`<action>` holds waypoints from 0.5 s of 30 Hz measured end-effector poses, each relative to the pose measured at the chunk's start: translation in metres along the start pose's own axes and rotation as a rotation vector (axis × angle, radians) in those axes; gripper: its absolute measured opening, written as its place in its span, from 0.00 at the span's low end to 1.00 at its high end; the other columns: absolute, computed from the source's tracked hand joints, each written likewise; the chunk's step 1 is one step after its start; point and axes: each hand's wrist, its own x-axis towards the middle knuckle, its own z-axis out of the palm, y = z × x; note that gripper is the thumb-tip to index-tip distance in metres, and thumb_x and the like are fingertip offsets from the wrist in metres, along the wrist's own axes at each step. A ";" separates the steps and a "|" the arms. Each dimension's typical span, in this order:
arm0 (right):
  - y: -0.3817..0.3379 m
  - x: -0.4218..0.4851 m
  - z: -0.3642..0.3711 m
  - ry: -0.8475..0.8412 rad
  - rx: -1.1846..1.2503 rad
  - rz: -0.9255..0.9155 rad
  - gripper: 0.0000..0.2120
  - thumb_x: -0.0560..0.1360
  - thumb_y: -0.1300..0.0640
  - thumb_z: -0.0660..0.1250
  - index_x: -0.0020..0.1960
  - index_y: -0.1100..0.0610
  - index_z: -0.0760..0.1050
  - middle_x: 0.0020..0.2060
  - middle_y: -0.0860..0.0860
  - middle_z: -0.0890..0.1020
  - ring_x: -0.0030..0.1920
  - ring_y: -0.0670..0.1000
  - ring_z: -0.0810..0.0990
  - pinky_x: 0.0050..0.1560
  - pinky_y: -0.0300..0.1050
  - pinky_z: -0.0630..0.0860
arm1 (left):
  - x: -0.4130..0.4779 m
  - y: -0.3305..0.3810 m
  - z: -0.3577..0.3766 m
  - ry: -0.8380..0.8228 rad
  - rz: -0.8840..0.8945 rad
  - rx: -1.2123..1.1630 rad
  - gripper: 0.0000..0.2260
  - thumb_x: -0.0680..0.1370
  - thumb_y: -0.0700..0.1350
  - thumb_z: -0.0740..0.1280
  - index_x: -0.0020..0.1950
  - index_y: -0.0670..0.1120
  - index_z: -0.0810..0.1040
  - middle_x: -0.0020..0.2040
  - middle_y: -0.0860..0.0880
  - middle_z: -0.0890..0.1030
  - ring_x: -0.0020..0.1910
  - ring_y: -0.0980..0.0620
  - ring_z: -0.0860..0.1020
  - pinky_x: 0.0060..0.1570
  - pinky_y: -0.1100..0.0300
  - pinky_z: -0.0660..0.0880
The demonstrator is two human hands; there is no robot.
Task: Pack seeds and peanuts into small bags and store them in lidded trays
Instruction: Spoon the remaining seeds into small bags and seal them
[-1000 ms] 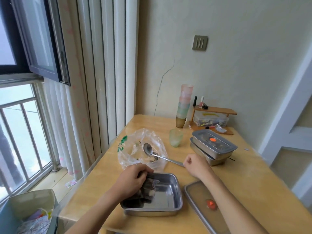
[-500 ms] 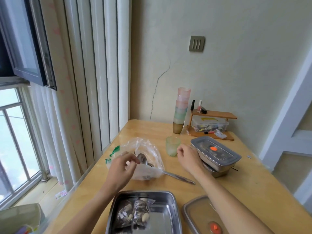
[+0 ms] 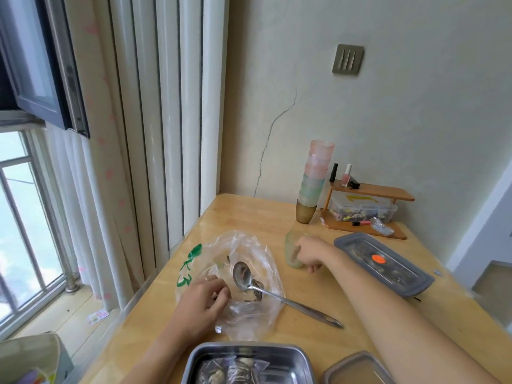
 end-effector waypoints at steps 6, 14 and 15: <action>-0.008 0.000 -0.008 0.109 0.073 -0.038 0.22 0.73 0.66 0.55 0.60 0.60 0.82 0.35 0.60 0.86 0.34 0.57 0.82 0.38 0.47 0.81 | 0.000 -0.002 -0.001 0.010 0.003 -0.025 0.11 0.80 0.49 0.62 0.38 0.52 0.78 0.37 0.57 0.77 0.40 0.59 0.75 0.42 0.60 0.72; 0.007 0.003 -0.015 0.437 0.215 -0.074 0.17 0.72 0.60 0.56 0.31 0.58 0.80 0.38 0.61 0.86 0.39 0.60 0.85 0.50 0.54 0.84 | 0.000 -0.001 -0.002 0.033 0.006 -0.056 0.11 0.80 0.44 0.65 0.39 0.52 0.80 0.37 0.57 0.78 0.40 0.59 0.76 0.41 0.60 0.73; 0.009 0.004 -0.015 0.500 0.234 -0.077 0.16 0.71 0.60 0.57 0.26 0.58 0.75 0.37 0.61 0.84 0.41 0.61 0.84 0.46 0.52 0.83 | -0.001 -0.001 -0.002 0.035 0.007 -0.056 0.11 0.80 0.44 0.65 0.39 0.53 0.80 0.37 0.57 0.78 0.40 0.58 0.76 0.41 0.59 0.73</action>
